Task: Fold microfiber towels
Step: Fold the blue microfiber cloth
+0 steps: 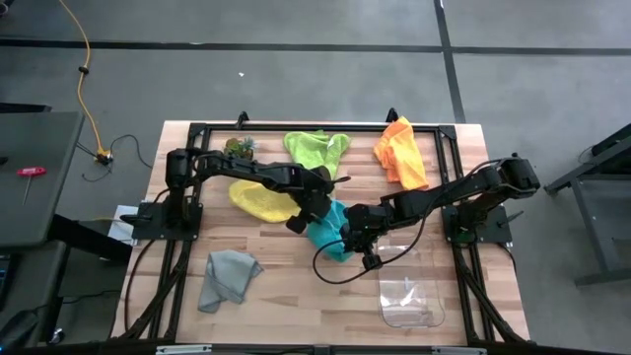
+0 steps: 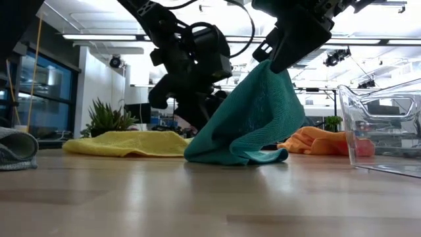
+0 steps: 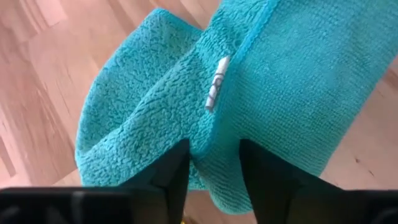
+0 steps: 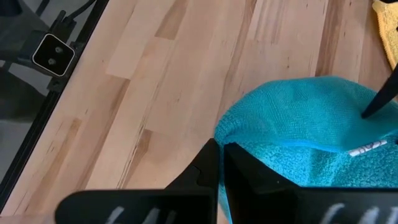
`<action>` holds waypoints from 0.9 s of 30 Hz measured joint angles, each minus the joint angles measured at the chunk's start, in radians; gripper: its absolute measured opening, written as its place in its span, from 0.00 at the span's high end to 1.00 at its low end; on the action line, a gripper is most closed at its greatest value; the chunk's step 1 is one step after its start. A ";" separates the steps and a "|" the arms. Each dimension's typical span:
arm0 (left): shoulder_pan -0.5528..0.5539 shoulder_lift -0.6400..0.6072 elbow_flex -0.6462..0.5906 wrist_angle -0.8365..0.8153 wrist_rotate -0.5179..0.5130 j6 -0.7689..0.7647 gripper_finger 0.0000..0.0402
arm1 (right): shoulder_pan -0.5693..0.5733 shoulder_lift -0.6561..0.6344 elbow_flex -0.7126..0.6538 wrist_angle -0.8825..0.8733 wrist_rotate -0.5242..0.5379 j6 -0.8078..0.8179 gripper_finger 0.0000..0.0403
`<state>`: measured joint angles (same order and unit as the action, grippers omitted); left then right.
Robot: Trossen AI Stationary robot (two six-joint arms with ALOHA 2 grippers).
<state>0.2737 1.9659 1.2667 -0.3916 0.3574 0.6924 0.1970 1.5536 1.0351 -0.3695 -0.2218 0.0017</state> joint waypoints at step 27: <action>0.037 -0.451 0.000 -0.381 -0.125 -0.330 1.00 | -0.164 -0.040 0.030 -0.148 0.197 0.158 1.00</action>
<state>0.3103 1.5149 1.2671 -0.7727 0.2325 0.3621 0.0330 1.5131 1.0650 -0.5176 -0.0247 0.1593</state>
